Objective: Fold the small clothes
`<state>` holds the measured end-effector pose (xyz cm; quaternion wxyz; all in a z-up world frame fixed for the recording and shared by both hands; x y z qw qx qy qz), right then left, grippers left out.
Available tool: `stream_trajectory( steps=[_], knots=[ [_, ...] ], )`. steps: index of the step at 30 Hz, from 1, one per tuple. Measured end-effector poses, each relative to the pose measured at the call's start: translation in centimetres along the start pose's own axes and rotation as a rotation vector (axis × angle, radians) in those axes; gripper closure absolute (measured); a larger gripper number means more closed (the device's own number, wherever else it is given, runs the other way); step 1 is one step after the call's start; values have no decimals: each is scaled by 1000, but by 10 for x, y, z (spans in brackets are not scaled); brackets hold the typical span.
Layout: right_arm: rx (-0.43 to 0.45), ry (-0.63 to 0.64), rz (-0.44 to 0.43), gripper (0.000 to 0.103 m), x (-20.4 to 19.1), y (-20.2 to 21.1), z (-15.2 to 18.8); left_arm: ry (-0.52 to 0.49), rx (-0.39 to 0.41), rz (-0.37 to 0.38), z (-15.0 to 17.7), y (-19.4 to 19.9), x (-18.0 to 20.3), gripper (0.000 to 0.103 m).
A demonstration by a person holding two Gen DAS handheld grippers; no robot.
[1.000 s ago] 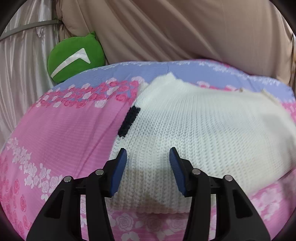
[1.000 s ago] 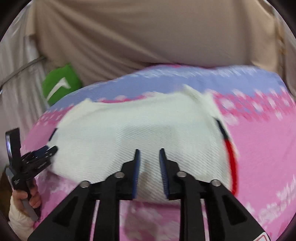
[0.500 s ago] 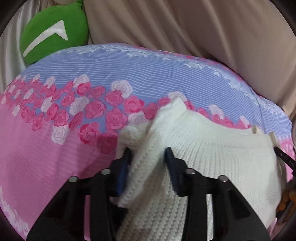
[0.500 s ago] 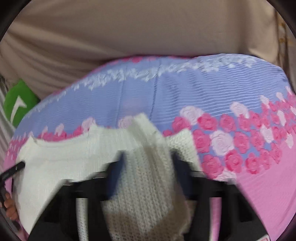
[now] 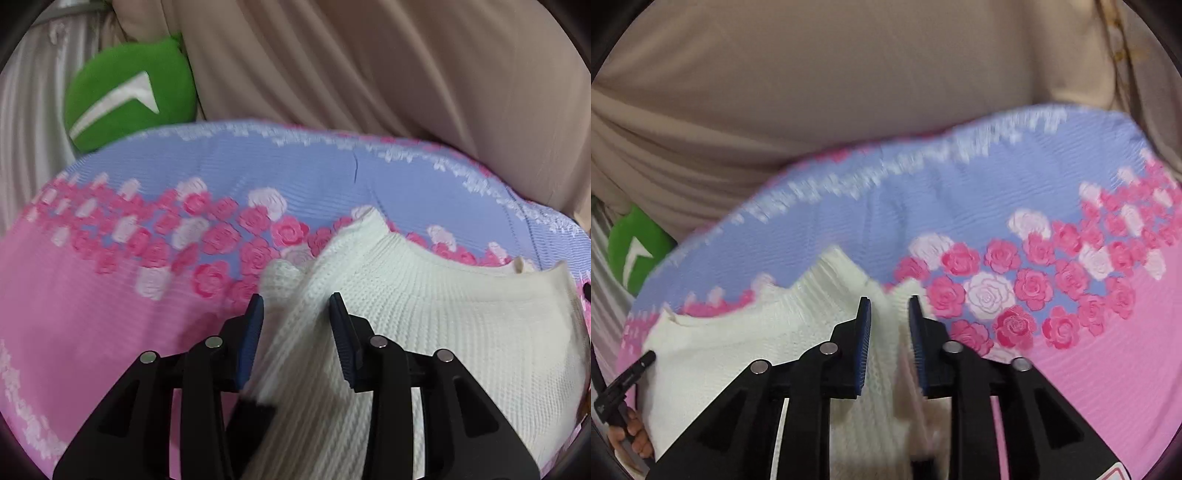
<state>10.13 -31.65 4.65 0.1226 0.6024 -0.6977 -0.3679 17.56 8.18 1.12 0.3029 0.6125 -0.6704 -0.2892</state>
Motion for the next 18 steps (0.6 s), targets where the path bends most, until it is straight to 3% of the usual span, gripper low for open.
stream_trajectory(
  steps=[1,3,4,9,13,17,18],
  knots=[
    [3,42,-30,79,-16,8,4,-6,25,-11,5,15,-1,61],
    [-8,155,-87,79,-58,24,23,4,45,7,17,42,-5,40],
    [-23,205,-108,79,-75,26,32,17,44,27,25,52,-7,36],
    [-143,364,-222,79,-144,17,96,102,-6,70,69,71,-26,28],
    [-219,380,-196,79,-155,-11,130,202,-33,112,98,64,-50,24],
    [-188,383,-196,80,-153,-12,138,299,-81,158,109,42,-64,24],
    [-177,380,-198,80,-152,-12,139,305,-52,158,110,42,-64,23]
  ],
)
Point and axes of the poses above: each gripper's, at about its wrist camera, not at the fingertips, and y roughly against the way its jaws point, x to its right, z to its underside, the point moved 2 cm from there along -y, roughly the way its jaws point, and after that the axes turned 8 degrees about -x, right-handed, at the moved point
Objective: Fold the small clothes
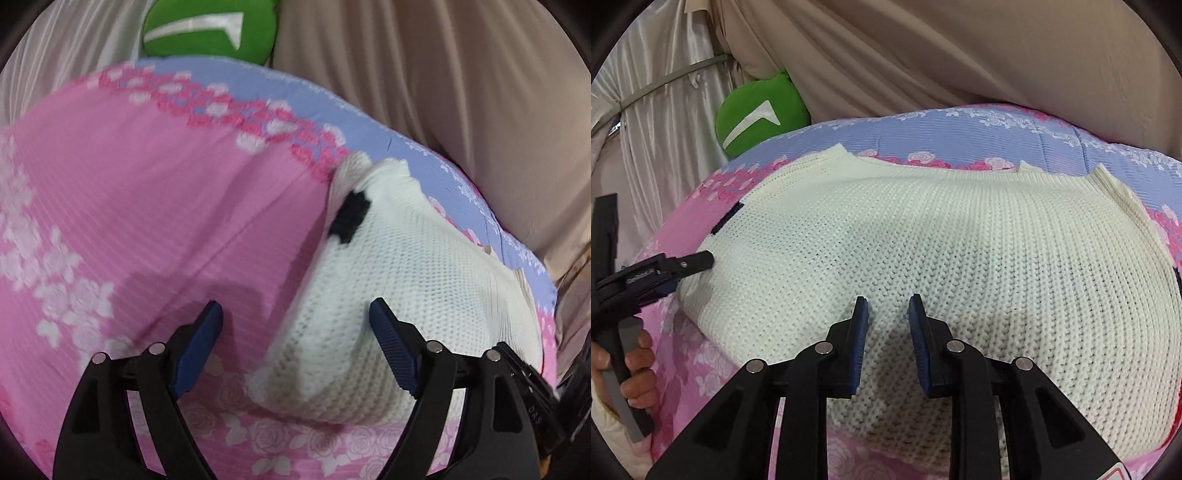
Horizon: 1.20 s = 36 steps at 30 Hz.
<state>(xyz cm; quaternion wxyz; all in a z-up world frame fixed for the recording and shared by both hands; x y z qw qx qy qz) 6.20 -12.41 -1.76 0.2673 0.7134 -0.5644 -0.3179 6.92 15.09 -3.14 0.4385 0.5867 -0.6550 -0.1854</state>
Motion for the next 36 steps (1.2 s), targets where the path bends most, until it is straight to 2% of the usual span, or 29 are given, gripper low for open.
stream_trajectory(
  steps=[2,3,6,7,9,13,15,19,22,24,26,30,31,33,34,36],
  knots=[
    [14,8,8,80,1,1,2,-16,-6,-8,0,-4,6,24],
    [16,11,14,79,0,2,3,-30,-7,-6,0,-5,10,31],
    [23,1,1,78,2,4,3,-66,-40,27,0,-9,23,67],
    [26,-8,-15,76,5,5,3,-67,-38,25,-1,-6,28,73],
    [37,-35,-44,71,10,10,4,-90,-5,25,-4,7,43,76],
    [70,-102,-107,51,19,33,16,-190,89,82,-9,48,95,78],
    [101,-133,-97,47,27,49,27,-269,133,122,-6,69,135,78],
    [146,-257,-120,46,63,84,59,-424,160,179,12,80,212,78],
    [160,-334,-100,45,95,106,83,-535,148,200,37,69,269,79],
    [165,-369,-43,44,115,119,100,-595,107,218,57,54,300,79],
    [169,-419,-29,43,133,129,114,-650,55,217,79,31,328,79],
    [194,-488,-33,42,156,150,132,-718,-88,160,126,-31,362,79],
    [198,-493,-20,42,160,154,135,-740,-92,135,136,-42,366,78],
    [207,-509,-13,42,168,160,138,-797,-17,70,149,-39,371,76],
    [213,-510,-8,42,171,163,139,-814,-2,61,152,-32,371,74],
    [229,-502,16,42,177,172,135,-798,14,118,146,-12,362,72]
  ],
)
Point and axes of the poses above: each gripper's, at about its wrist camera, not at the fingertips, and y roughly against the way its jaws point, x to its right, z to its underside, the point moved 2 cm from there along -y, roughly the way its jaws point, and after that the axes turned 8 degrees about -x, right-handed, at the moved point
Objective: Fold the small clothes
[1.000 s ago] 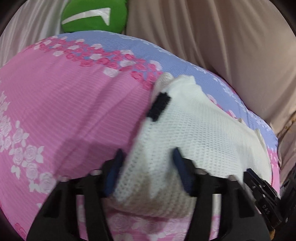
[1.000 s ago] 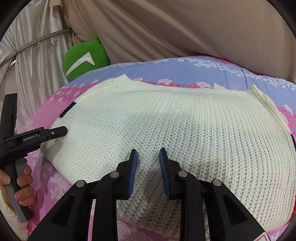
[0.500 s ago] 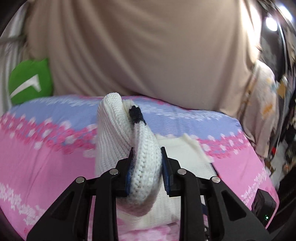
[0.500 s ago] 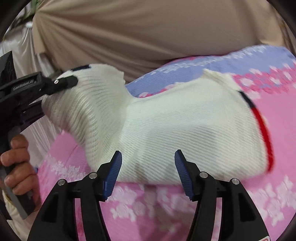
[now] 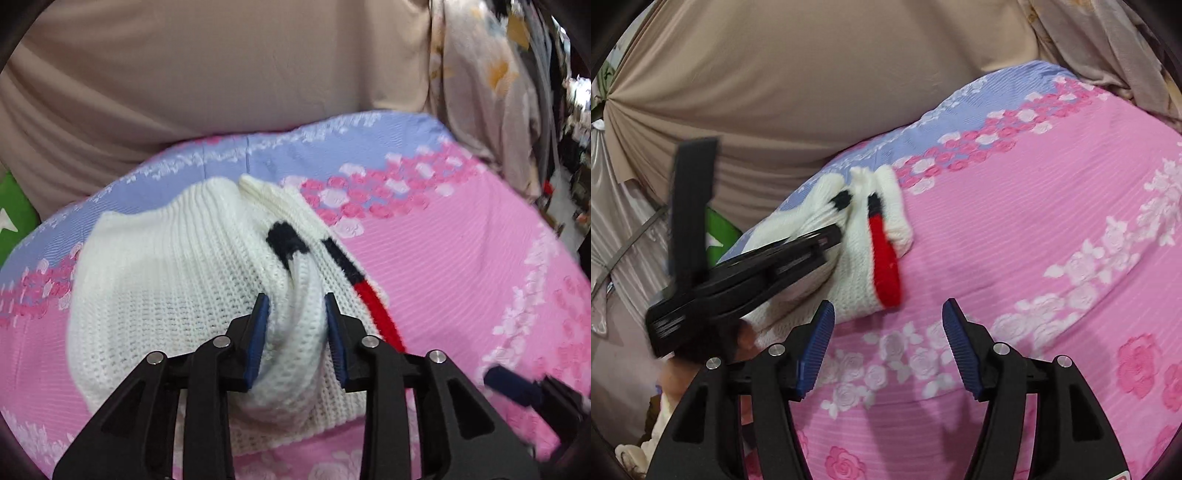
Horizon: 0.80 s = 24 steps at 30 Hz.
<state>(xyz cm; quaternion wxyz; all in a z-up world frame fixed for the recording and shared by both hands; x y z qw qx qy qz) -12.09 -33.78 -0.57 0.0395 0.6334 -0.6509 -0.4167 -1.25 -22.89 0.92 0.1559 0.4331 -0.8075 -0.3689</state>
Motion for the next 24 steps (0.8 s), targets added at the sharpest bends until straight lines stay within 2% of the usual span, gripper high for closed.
stream_trajectory(
  steps=[2,3,4,7,10,13,15,17,18,19,20,22,24],
  knots=[
    [35,21,1,42,-1,11,-15,45,45,49,3,28,-20,58],
    [45,36,-9,41,-4,14,-26,76,77,68,7,44,-33,41],
    [52,52,-21,38,-8,14,-37,97,100,77,10,54,-42,32],
    [47,104,-76,27,-29,5,-66,150,99,39,26,69,-73,29],
    [-23,150,-125,24,-51,-25,-89,223,27,16,49,59,-104,28],
    [-134,154,-141,24,-66,-73,-104,333,-63,27,71,37,-134,28],
    [-225,134,-170,24,-73,-104,-106,371,-97,37,80,26,-145,28],
    [-296,151,-161,25,-82,-132,-102,392,-122,41,87,17,-152,28],
    [-316,173,-157,47,-86,-141,-99,400,-130,56,90,15,-155,29],
    [-328,193,-152,74,-91,-146,-95,407,-139,64,92,12,-156,29],
    [-310,195,-166,75,-93,-141,-96,409,-145,63,93,10,-157,29],
    [-220,171,-283,81,-92,-109,-102,396,-149,64,94,9,-156,30],
    [-150,129,-346,81,-80,-79,-106,379,-151,88,94,9,-154,30]
  ],
)
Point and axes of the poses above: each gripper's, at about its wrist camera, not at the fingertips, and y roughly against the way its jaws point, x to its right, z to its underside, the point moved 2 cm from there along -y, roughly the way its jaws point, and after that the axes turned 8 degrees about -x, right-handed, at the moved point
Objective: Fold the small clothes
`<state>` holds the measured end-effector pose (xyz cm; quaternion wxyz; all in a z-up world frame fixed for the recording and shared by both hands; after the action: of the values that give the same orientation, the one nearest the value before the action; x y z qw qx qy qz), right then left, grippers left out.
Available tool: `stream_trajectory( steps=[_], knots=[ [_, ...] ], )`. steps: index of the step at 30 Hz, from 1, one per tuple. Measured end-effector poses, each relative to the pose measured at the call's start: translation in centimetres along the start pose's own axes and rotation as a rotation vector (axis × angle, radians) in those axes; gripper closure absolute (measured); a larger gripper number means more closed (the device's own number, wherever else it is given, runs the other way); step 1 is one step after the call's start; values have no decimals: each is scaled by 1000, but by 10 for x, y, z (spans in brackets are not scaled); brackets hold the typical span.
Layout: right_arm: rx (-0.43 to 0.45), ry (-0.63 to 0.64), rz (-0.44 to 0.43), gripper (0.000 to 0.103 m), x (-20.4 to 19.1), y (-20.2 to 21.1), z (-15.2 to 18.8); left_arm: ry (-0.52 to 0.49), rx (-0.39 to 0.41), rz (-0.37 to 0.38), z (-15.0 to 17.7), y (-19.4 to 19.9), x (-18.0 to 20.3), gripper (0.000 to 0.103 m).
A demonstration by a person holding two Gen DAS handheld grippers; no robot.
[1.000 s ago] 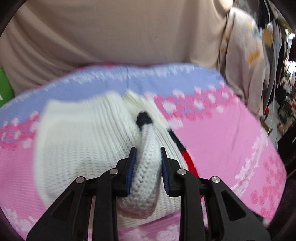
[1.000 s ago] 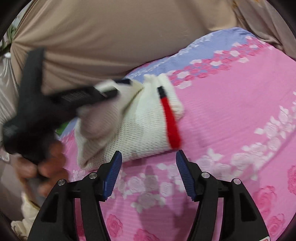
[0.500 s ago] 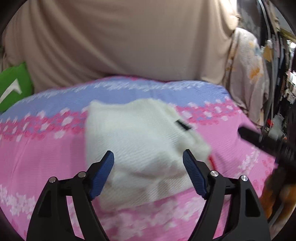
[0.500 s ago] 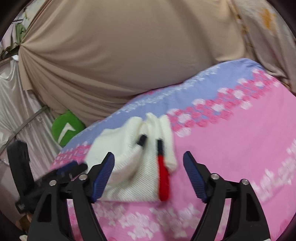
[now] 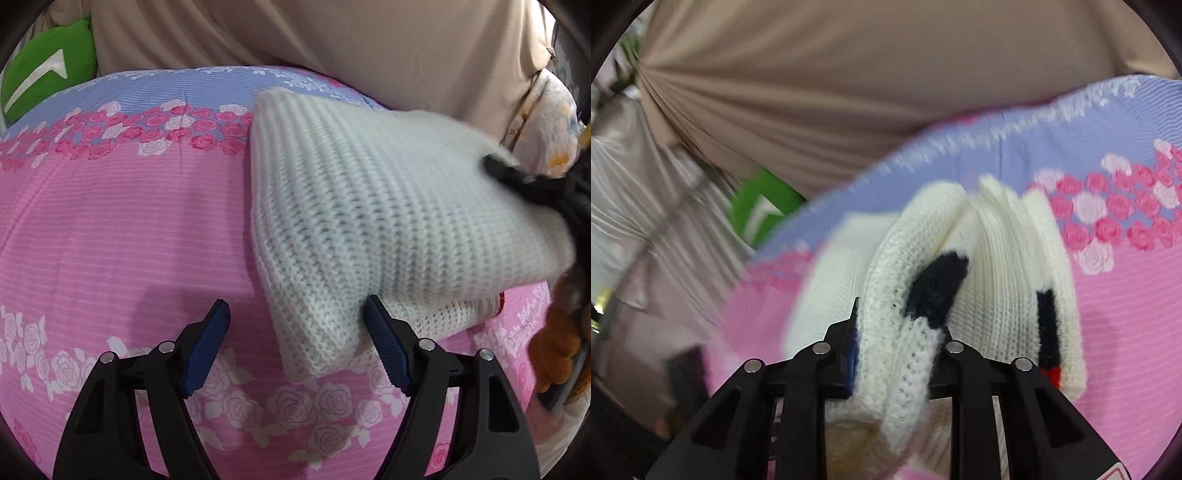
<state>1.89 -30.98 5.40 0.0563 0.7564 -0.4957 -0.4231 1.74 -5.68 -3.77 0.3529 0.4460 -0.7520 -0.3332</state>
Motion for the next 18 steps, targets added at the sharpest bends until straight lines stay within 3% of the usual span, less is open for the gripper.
stream_trajectory(
  steps=[2,4,6,8,10,11,15,18],
  knots=[
    [19,-36,45,81,20,12,9,-19,-13,22,3,-3,4,30],
    [-96,-110,143,80,57,-13,24,-61,8,-15,6,-7,12,28],
    [-72,-135,64,81,69,-12,32,-91,24,-48,8,-9,19,28],
    [-55,-110,100,77,58,1,29,-100,33,-47,9,-6,22,28],
    [17,-44,216,60,41,22,27,-100,56,-26,11,8,24,30],
    [48,-19,258,58,35,29,25,-103,69,-17,11,15,24,30],
    [62,48,222,50,13,36,11,-92,138,41,1,49,31,29],
    [-5,104,252,44,9,10,-5,-94,156,66,-15,54,42,27]
  ],
)
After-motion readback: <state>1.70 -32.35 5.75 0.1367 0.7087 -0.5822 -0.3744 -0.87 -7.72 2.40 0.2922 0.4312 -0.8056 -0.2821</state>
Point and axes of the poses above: each gripper's, at about its wrist camera, not at the fingertips, and y roughly against the way its jaws point, x to its right, z to its underside, the point moved 2 cm from there along -y, roughly the way its jaws point, and after that the axes turned 8 degrees about -x, right-handed, at the moved point
